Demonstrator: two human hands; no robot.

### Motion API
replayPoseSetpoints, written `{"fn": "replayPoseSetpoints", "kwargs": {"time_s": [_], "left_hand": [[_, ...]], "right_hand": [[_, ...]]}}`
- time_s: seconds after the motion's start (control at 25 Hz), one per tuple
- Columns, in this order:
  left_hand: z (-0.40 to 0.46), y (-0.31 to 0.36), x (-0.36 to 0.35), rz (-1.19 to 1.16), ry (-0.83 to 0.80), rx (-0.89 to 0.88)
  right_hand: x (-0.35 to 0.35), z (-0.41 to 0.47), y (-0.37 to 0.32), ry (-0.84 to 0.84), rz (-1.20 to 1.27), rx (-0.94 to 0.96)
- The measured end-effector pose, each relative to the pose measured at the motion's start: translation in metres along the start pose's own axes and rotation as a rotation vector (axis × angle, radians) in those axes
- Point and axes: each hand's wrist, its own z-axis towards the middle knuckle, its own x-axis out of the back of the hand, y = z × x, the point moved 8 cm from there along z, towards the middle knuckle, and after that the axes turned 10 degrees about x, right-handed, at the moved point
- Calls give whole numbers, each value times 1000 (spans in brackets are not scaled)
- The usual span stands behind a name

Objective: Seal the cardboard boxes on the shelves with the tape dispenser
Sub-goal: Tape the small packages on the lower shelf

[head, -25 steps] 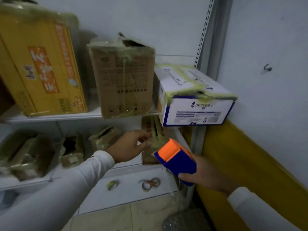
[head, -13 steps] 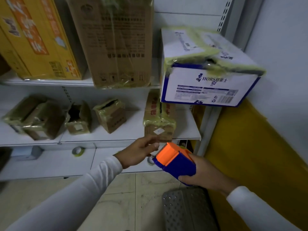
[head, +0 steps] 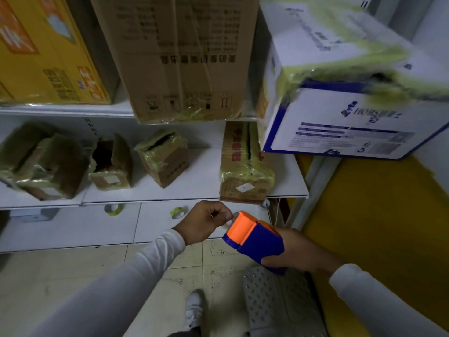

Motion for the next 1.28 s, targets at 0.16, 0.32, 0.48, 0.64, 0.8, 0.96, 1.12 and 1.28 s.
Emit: {"fn": "replayPoseSetpoints", "kwargs": {"time_s": [0.16, 0.32, 0.48, 0.64, 0.8, 0.96, 1.12, 1.28], "left_hand": [[35, -27, 16, -4, -79, 44], [68, -33, 14, 77, -99, 6], [98, -28, 14, 316, 126, -53], [131, -53, 42, 292, 459, 257], [165, -59, 35, 220, 374, 441], [170, -58, 20, -167, 251, 559], [157, -69, 26, -538, 215, 567], [140, -82, 73, -482, 264, 547]], "right_hand": [[-8, 27, 11, 22, 80, -71], [-5, 39, 19, 161, 100, -115], [16, 45, 25, 255, 22, -121], [44, 31, 45, 283, -68, -178], [61, 17, 57, 298, -85, -201], [72, 12, 63, 326, -81, -190], [77, 13, 61, 301, -50, -160], [76, 19, 41, 251, -44, -114]]}}
